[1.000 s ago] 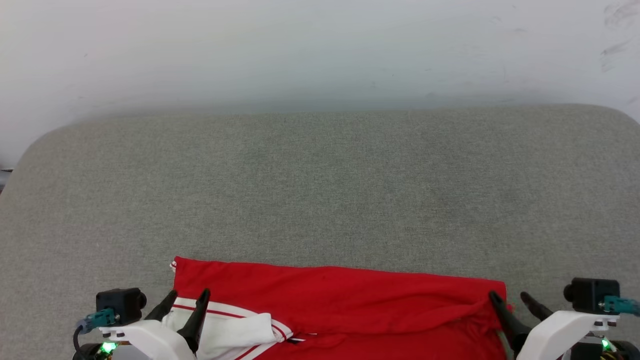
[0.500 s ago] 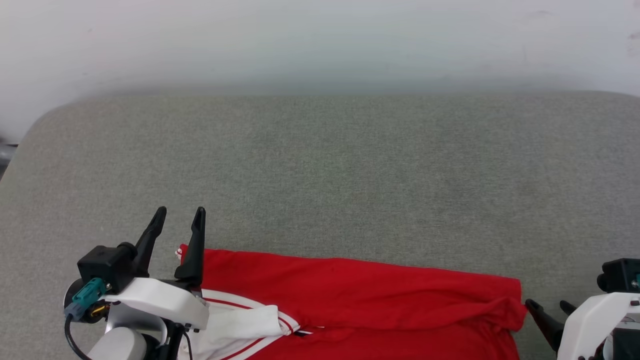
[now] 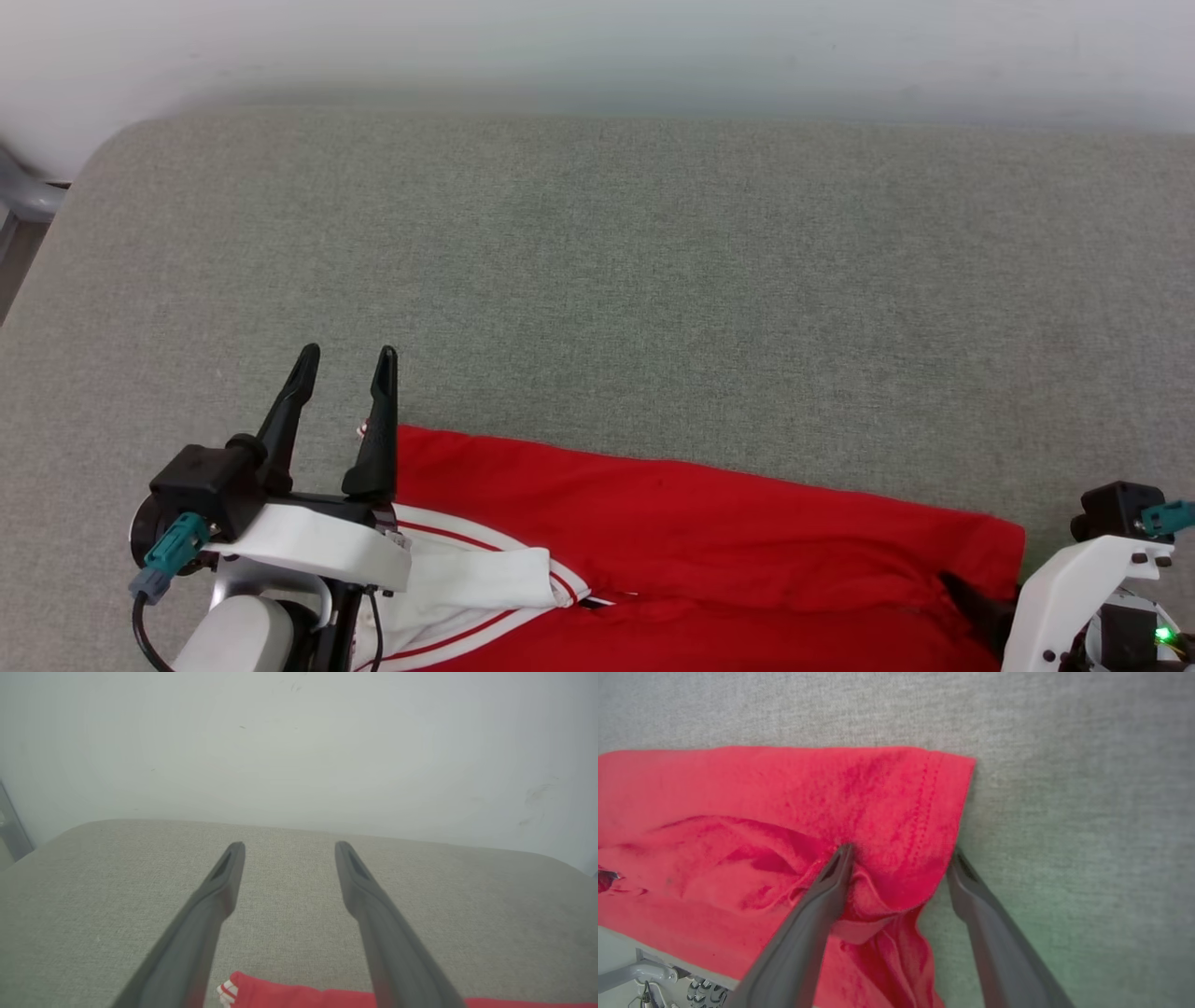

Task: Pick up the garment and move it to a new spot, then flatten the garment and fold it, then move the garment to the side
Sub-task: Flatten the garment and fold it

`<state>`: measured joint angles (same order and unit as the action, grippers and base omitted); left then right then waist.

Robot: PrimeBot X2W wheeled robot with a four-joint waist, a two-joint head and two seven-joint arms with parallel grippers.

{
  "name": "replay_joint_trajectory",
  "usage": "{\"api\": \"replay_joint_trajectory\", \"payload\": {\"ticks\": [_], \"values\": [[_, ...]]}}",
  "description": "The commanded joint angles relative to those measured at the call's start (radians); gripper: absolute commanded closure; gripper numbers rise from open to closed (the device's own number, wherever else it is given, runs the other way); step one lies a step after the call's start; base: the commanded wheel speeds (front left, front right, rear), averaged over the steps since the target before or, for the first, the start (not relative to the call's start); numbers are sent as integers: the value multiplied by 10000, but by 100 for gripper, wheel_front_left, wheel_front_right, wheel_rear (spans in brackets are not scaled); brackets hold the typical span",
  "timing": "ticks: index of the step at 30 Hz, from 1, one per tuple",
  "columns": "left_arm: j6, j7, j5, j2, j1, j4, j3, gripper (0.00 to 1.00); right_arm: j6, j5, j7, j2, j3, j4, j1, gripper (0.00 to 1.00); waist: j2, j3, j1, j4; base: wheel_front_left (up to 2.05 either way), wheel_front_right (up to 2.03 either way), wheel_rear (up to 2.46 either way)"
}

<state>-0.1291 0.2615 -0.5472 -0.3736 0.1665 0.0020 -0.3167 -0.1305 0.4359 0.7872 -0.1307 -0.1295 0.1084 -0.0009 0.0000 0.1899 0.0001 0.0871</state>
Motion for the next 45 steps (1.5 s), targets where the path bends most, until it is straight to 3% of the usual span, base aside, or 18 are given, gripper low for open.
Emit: {"api": "replay_joint_trajectory", "payload": {"ticks": [1,2,3,17,30,35,41,45], "values": [[58,46,76,43,-107,16,77,0,-2,105,264,303,350,532,178,51,0,8,-1,13,0,0,0],[100,46,123,80,-138,28,120,0,-2,139,283,333,398,640,174,66,0,3,-1,13,0,0,0],[129,46,198,80,-164,70,126,0,-4,156,258,341,429,727,170,100,0,-7,-1,10,0,0,0],[137,46,470,-21,-451,518,191,0,4,219,-100,-390,-8,315,-386,100,0,-872,-1,-371,0,0,0],[-1,4,448,-50,-774,398,78,0,4,-43,518,-1129,-2017,51,-260,100,0,-1180,-1,-627,0,0,0],[-23,-6,389,-33,-863,390,20,0,3,1134,1682,-550,-2548,69,-342,100,0,-1276,-1,-667,0,0,0],[-19,-64,374,-31,-883,384,-77,0,1,3394,3607,480,-3100,-18,-402,100,0,-1357,-1,-625,0,0,0],[-24,-104,359,-49,-832,348,-115,0,1,4989,4288,780,-3260,115,-761,100,0,-1337,-1,-562,0,0,0]]}}
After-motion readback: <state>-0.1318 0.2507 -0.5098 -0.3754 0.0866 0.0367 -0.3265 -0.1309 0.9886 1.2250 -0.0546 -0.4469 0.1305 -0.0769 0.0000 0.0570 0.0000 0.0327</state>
